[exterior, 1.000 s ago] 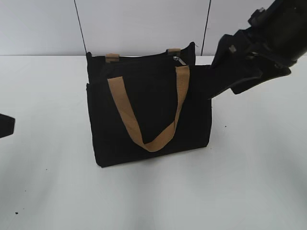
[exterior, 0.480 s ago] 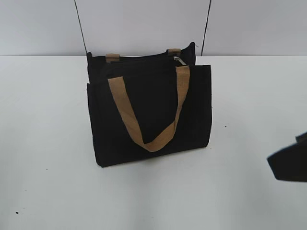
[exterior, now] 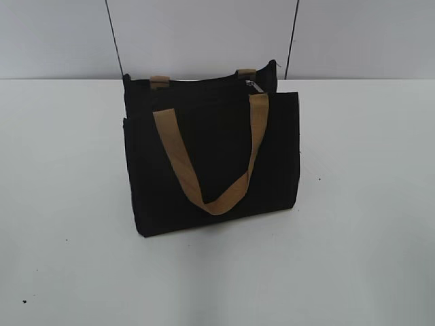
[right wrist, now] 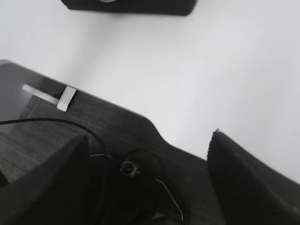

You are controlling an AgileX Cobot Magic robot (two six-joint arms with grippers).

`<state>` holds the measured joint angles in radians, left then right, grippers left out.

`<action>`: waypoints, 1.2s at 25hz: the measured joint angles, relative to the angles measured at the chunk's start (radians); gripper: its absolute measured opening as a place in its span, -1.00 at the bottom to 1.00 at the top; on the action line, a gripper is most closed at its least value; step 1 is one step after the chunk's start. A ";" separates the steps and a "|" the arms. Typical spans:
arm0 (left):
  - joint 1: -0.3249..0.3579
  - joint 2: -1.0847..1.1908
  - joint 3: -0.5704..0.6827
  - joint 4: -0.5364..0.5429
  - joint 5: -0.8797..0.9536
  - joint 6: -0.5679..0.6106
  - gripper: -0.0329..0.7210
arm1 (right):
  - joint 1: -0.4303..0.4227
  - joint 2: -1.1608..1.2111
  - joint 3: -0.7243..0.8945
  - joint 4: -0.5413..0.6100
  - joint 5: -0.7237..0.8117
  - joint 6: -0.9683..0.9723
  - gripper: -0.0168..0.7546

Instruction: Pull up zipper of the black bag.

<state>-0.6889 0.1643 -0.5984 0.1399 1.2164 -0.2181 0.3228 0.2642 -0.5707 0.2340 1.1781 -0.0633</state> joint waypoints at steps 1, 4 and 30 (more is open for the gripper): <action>0.000 -0.023 0.000 0.000 0.000 0.003 0.41 | 0.000 -0.038 0.001 -0.024 0.014 0.014 0.59; 0.000 -0.082 0.009 0.002 0.002 0.011 0.41 | 0.000 -0.144 0.003 -0.120 0.036 0.048 0.59; 0.000 -0.146 0.072 0.023 -0.141 0.025 0.41 | 0.000 -0.211 0.086 -0.296 -0.068 0.103 0.59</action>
<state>-0.6889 0.0184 -0.5266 0.1625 1.0754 -0.1931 0.3228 0.0529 -0.4847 -0.0622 1.1099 0.0393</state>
